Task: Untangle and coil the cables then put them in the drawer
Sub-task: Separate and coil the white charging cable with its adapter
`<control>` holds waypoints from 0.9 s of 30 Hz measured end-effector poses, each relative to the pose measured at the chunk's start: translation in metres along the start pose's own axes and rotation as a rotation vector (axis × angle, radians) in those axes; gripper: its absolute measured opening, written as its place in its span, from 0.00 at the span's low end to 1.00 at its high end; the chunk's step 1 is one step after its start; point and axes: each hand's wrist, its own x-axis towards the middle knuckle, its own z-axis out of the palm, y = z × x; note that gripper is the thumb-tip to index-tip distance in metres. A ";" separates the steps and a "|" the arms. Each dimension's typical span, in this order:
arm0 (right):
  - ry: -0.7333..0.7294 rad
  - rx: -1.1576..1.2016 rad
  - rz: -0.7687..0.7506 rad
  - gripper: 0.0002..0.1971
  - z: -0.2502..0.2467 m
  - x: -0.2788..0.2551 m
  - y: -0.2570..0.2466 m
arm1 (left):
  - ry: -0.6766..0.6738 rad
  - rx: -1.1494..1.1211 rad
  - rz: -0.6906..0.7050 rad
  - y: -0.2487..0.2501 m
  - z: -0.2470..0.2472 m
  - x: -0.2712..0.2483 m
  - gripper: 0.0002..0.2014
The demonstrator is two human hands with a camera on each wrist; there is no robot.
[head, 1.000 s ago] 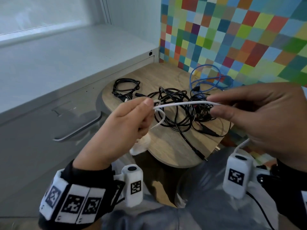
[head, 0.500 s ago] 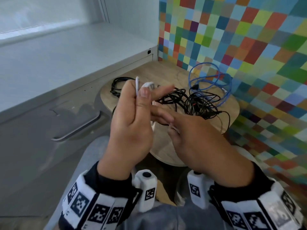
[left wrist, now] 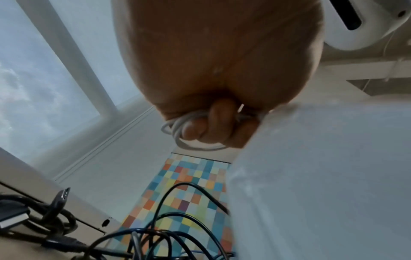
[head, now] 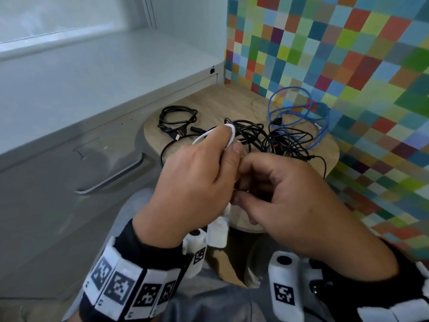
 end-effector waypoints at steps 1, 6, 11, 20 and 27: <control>0.014 -0.051 -0.023 0.09 -0.001 0.000 0.002 | 0.000 0.048 0.006 0.001 0.000 0.000 0.14; 0.042 -0.365 -0.174 0.13 -0.004 0.000 0.015 | 0.009 0.244 0.000 -0.008 -0.005 0.002 0.17; 0.162 -0.509 -0.179 0.08 -0.024 0.003 0.025 | -0.091 0.031 -0.093 -0.017 -0.020 0.003 0.14; 0.292 -0.485 -0.184 0.22 -0.032 0.016 0.015 | -0.358 -0.433 -0.138 -0.018 -0.016 -0.001 0.08; -0.008 -0.156 -0.171 0.23 -0.027 0.017 0.003 | -0.443 -1.117 -0.137 -0.021 -0.014 -0.004 0.10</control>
